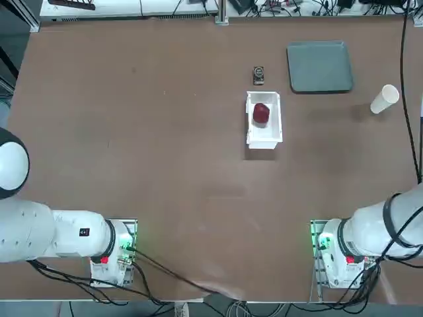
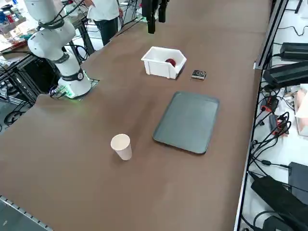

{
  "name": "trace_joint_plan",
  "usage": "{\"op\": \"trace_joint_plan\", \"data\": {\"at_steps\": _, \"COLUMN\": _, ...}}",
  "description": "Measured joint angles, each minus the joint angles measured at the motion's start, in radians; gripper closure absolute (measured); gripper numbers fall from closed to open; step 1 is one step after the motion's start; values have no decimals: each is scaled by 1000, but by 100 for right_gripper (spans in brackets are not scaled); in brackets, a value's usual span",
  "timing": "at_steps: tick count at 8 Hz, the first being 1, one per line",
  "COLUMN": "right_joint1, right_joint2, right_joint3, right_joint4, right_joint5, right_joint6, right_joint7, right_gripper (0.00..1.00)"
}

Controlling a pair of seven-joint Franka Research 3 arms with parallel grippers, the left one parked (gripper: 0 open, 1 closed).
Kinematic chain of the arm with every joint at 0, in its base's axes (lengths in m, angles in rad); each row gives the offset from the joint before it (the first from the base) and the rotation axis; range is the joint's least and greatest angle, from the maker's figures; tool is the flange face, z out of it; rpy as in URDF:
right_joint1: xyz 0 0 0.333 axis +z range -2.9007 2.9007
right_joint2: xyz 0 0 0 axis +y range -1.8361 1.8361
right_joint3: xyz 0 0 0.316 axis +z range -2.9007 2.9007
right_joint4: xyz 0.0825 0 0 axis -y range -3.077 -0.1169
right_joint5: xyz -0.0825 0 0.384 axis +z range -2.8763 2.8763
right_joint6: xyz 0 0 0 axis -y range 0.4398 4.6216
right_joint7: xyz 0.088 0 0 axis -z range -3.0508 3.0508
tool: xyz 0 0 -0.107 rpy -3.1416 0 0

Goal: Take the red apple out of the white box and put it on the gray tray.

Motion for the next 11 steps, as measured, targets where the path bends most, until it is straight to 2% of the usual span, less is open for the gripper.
{"op": "trace_joint_plan", "data": {"at_steps": 3, "right_joint1": -27, "right_joint2": -16, "right_joint3": 0, "right_joint4": -134, "right_joint5": 26, "right_joint6": 110, "right_joint7": 84, "right_gripper": 0}}
{"op": "trace_joint_plan", "data": {"at_steps": 4, "right_joint1": -31, "right_joint2": -53, "right_joint3": 0, "right_joint4": -226, "right_joint5": 47, "right_joint6": 183, "right_joint7": 152, "right_gripper": 0}}
{"op": "trace_joint_plan", "data": {"at_steps": 7, "right_joint1": -28, "right_joint2": -229, "right_joint3": 10, "right_joint4": -587, "right_joint5": 65, "right_joint6": 408, "right_joint7": 440, "right_gripper": 0}}
{"op": "trace_joint_plan", "data": {"at_steps": 9, "right_joint1": -9, "right_joint2": -252, "right_joint3": 23, "right_joint4": -670, "right_joint5": 67, "right_joint6": 464, "right_joint7": 643, "right_gripper": 0}}
{"op": "trace_joint_plan", "data": {"at_steps": 11, "right_joint1": 16, "right_joint2": -227, "right_joint3": 26, "right_joint4": -686, "right_joint5": 68, "right_joint6": 516, "right_joint7": 786, "right_gripper": 0}}
